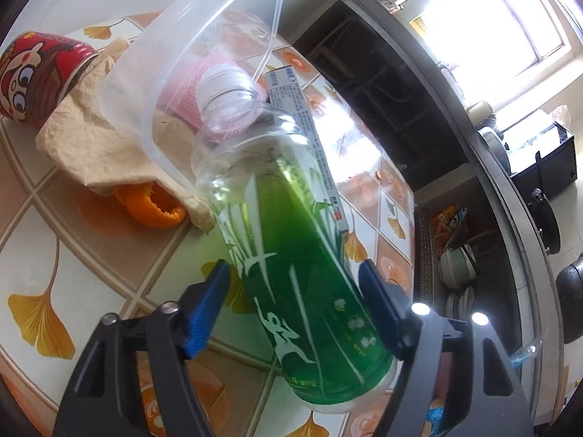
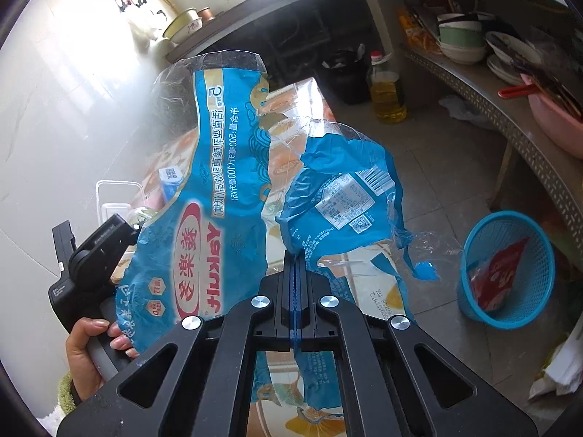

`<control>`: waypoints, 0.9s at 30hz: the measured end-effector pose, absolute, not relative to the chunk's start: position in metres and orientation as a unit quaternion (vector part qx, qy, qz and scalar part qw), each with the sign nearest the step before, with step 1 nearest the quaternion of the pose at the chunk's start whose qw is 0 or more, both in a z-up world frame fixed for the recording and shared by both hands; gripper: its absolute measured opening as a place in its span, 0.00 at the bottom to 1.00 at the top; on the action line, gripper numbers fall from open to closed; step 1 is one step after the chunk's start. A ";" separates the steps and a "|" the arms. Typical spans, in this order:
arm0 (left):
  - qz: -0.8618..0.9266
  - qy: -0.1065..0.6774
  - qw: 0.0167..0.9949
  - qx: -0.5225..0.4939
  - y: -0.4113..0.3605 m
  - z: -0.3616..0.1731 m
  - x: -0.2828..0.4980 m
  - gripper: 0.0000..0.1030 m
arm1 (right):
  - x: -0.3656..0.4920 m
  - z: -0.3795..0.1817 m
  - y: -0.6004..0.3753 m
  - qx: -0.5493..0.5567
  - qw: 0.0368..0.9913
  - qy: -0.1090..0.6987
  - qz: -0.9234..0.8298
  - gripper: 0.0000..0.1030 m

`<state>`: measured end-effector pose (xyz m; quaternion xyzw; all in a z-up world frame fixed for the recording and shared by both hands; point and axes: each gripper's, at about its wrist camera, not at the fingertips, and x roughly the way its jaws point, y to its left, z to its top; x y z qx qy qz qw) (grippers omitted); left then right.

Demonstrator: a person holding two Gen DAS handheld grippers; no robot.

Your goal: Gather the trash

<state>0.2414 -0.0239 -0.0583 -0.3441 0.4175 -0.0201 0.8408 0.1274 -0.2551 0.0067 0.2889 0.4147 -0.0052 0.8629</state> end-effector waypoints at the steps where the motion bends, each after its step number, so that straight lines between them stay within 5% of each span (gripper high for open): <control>1: -0.021 0.415 0.843 -0.341 -0.024 -0.057 0.239 0.60 | 0.127 0.007 -0.256 0.290 0.863 0.414 -0.006 0.00; 15: -0.142 0.485 0.829 -0.238 -0.017 -0.044 0.181 0.48 | 0.122 0.009 -0.249 0.287 0.862 0.417 0.005 0.00; 27: -0.224 0.551 0.793 -0.133 -0.020 -0.042 0.168 0.53 | 0.133 -0.015 -0.213 0.225 0.848 0.475 0.067 0.07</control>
